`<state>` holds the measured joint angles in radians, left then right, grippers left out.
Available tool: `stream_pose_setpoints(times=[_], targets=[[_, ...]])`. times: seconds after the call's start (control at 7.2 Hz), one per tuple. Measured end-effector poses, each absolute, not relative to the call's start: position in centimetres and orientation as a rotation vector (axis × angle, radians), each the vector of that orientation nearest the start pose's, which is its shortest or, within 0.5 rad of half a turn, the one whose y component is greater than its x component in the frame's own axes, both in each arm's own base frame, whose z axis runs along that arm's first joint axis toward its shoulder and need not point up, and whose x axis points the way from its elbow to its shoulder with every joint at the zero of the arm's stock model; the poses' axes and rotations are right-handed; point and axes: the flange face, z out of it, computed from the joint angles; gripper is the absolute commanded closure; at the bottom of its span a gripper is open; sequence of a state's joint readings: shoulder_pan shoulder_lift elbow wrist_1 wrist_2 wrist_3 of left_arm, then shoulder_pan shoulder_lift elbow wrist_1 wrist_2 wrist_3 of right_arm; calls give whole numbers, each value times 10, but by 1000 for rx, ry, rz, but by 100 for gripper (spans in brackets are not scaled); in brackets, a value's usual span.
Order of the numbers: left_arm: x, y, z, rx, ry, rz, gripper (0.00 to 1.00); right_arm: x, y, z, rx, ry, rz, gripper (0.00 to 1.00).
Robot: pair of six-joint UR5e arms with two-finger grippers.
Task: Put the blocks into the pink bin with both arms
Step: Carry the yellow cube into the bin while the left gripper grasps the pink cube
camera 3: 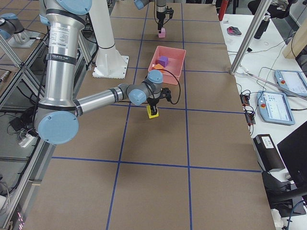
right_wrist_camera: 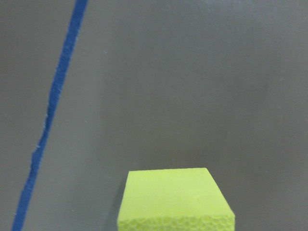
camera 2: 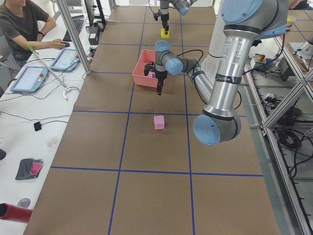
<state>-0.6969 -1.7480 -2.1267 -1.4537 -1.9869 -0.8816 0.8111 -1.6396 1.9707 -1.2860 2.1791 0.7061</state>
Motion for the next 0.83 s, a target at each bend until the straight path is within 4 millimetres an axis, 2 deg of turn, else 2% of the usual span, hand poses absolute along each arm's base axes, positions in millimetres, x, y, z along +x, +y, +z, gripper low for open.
stream_pose_setpoints(times=[0.14,0.28,0.42,0.56,0.69,0.83], targets=[[301,-391,367,53,714,109,1,-293,-419,416,27,-855,-169,100],[285,-388,398,24,711,93,1,-320,-443,352,-4,-853,-112,100],[280,-386,425,0,707,68,1,-344,-456,292,-35,-846,-67,100],[280,-389,445,-18,705,38,1,-366,-457,247,-58,-846,-23,100],[285,-393,463,-32,702,12,1,-388,-453,219,-69,-846,12,100],[292,-398,474,-42,701,-10,1,-405,-449,201,-68,-845,26,100]])
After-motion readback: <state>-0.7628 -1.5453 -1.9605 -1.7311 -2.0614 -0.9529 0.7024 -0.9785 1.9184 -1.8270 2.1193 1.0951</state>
